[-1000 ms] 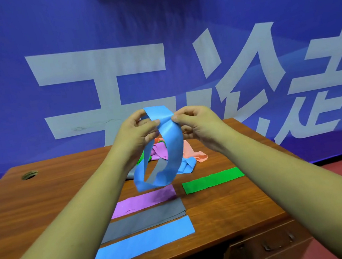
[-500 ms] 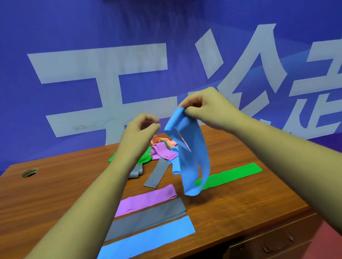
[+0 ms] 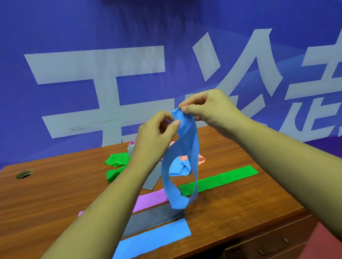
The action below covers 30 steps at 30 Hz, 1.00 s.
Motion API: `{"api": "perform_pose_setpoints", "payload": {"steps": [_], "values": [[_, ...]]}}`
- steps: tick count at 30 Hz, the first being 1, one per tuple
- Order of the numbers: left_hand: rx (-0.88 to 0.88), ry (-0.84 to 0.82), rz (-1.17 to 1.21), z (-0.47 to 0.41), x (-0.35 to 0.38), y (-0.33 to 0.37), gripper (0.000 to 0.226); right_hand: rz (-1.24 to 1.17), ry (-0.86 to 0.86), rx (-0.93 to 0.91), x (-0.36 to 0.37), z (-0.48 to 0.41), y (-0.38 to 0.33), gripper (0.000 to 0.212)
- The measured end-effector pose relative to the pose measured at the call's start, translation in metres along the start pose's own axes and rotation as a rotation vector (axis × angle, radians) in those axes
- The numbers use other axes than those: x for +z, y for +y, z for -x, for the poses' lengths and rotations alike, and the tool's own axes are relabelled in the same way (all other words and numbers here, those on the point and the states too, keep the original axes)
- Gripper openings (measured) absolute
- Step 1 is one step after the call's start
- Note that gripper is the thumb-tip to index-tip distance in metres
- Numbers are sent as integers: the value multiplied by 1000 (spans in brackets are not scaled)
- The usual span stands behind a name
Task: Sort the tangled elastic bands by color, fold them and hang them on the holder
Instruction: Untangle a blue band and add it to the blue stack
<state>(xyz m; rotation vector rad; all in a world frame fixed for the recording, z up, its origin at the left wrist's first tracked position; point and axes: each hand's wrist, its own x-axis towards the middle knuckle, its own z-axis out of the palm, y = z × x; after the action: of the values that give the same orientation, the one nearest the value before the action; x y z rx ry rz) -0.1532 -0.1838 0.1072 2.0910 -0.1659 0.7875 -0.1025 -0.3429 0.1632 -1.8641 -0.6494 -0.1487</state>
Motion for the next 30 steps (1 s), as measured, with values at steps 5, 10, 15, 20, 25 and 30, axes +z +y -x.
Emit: {"api": "perform_pose_setpoints", "payload": {"steps": [5, 10, 15, 20, 25, 30], "values": [[-116, 10, 228, -6, -9, -1, 12, -183, -80, -13, -4, 4, 0, 24], [-27, 16, 279, -6, -14, 7, 18, -347, -94, 36, 1, 6, -3, 29], [-92, -79, 368, -6, -13, 4, 9, -240, -76, -16, 7, 6, -7, 17], [-225, -243, 429, 12, -3, 4, 11, -293, -38, 4, 8, 2, -14, 16], [-294, -325, 485, 23, 0, -2, 16, -106, -157, 93, 6, 0, -10, 19], [-403, -578, 559, 43, -3, -14, 13, -148, 30, 119, 1, -8, -1, 8]]}}
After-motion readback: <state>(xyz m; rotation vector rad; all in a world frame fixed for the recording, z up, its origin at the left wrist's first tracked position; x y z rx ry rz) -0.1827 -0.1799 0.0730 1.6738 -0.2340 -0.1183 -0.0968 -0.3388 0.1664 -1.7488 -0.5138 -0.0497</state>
